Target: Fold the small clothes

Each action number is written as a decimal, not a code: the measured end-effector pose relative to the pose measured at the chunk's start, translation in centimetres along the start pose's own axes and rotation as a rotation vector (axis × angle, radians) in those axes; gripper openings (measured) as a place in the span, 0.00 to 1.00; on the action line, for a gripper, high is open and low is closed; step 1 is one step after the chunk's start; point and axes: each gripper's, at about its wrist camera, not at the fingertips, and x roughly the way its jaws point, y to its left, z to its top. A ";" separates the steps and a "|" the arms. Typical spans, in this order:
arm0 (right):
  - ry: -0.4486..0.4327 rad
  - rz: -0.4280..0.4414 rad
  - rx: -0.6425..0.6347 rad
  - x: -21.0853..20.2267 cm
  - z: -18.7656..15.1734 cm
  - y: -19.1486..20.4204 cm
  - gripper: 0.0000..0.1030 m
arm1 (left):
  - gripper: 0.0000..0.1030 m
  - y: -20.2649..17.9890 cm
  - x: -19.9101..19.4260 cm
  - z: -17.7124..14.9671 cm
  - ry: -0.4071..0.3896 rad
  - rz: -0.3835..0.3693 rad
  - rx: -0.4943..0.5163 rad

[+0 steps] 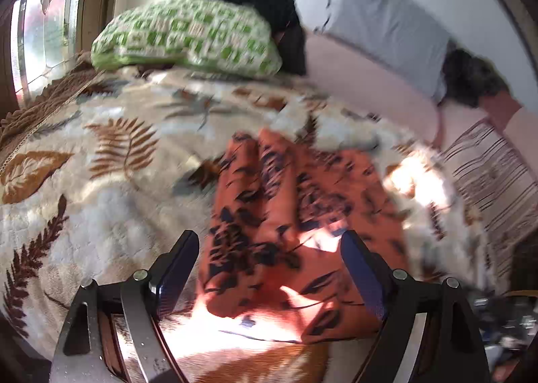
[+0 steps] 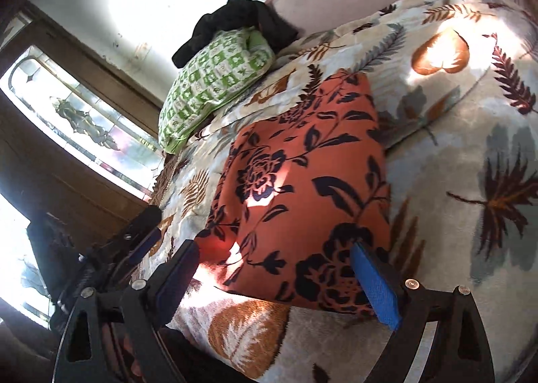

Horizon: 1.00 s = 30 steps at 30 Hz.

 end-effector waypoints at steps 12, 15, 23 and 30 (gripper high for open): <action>-0.010 0.014 0.153 -1.5 0.3 -7.0 0.90 | 0.88 0.0 -2.1 3.8 -0.030 -0.031 0.010; -0.014 0.026 0.155 -1.3 1.7 -7.5 0.90 | 0.88 -1.7 0.5 6.5 0.013 -0.102 0.057; -0.020 0.036 0.185 -1.3 2.8 -9.9 0.90 | 0.53 0.0 7.5 7.0 0.235 -0.150 -0.019; 0.011 0.018 0.191 -0.1 3.1 -10.5 0.90 | 0.10 -0.6 3.9 7.1 0.080 -0.175 0.003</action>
